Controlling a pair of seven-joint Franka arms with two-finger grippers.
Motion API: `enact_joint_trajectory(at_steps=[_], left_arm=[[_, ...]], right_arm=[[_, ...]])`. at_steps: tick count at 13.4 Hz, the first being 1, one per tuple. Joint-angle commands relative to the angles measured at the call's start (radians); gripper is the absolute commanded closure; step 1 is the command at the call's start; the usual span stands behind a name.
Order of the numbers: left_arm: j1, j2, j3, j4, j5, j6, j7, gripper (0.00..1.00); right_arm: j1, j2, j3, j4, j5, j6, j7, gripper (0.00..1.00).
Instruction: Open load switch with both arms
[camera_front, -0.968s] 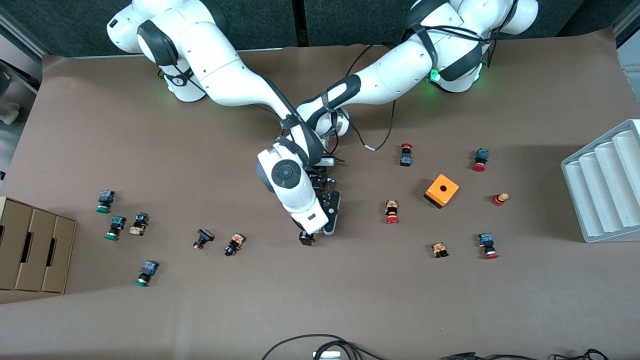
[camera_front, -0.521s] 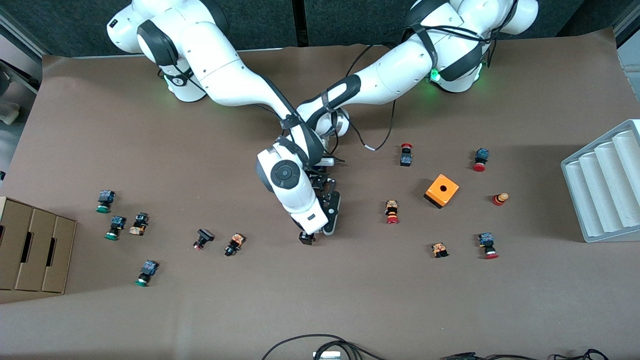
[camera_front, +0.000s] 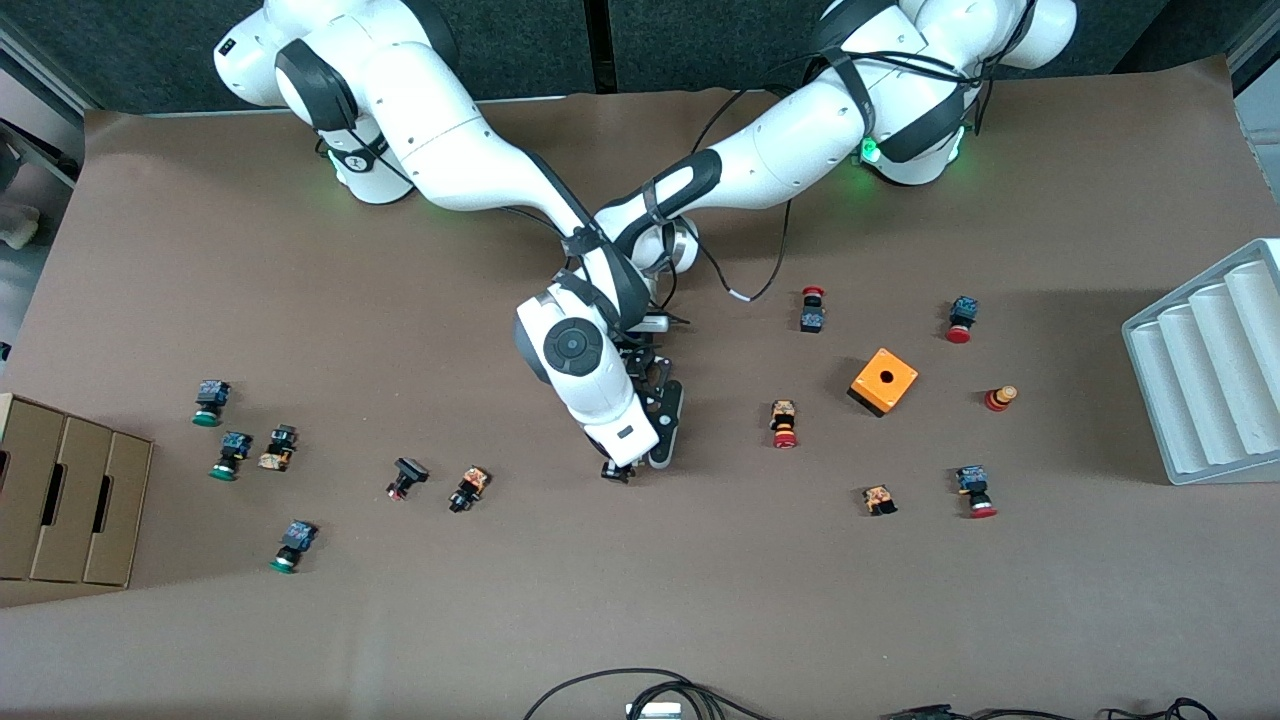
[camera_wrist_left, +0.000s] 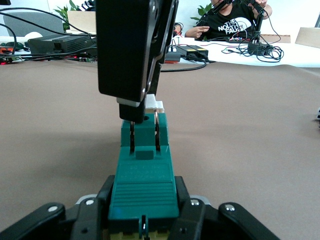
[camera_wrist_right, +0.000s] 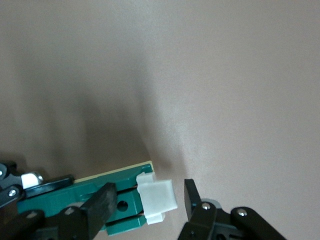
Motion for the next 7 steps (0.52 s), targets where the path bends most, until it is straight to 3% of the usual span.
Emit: enact_joint_trajectory(at_steps=[1,7], left_arm=[[-0.004,0.014,0.017,0.012,0.007,-0.02,-0.014,0.49],[-0.004,0.014,0.017,0.012,0.007,-0.02,-0.014,0.49]], right_arm=[[0.008,0.005,-0.01,0.01,0.032,-0.013,0.001,0.36],[0.008,0.005,-0.013,0.006,0.032,-0.015,-0.004,0.39]])
